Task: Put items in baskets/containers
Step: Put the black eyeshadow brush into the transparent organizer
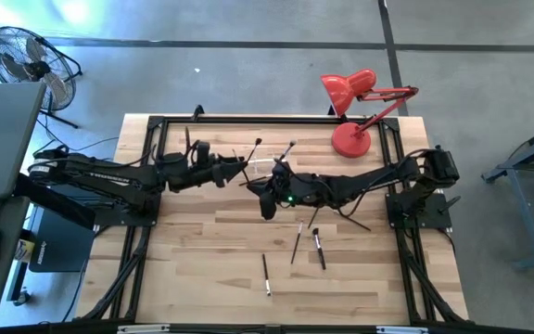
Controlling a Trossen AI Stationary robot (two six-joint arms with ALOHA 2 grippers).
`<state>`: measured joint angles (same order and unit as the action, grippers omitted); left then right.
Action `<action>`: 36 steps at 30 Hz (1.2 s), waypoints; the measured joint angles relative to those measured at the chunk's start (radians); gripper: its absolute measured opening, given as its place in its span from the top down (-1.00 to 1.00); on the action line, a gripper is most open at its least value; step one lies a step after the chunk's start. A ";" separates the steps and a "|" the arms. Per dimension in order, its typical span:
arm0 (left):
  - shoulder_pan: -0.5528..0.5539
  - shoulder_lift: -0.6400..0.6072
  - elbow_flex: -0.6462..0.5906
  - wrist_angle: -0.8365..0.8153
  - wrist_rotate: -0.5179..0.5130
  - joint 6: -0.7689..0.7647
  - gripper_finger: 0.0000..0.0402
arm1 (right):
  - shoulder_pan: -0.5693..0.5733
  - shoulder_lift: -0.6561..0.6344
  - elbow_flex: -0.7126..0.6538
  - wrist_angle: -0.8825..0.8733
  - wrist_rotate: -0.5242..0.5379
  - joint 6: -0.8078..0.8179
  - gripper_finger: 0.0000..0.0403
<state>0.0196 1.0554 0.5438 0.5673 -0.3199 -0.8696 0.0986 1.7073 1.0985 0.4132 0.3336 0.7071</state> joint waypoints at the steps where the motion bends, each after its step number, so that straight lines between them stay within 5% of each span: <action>1: 0.000 0.000 0.000 0.009 0.000 0.000 -0.43 | -0.002 0.000 0.000 -0.006 -0.001 0.007 0.94; 21: 0.000 0.017 0.000 0.078 -0.003 0.000 0.04 | -0.014 0.000 0.000 -0.027 -0.008 0.006 0.92; 36: 0.000 0.090 0.000 0.092 0.003 -0.052 0.07 | -0.023 0.000 0.000 -0.028 -0.011 -0.008 0.92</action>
<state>0.0196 1.1450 0.5434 0.6596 -0.3171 -0.9218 0.0761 1.7073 1.0985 0.3851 0.3225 0.6991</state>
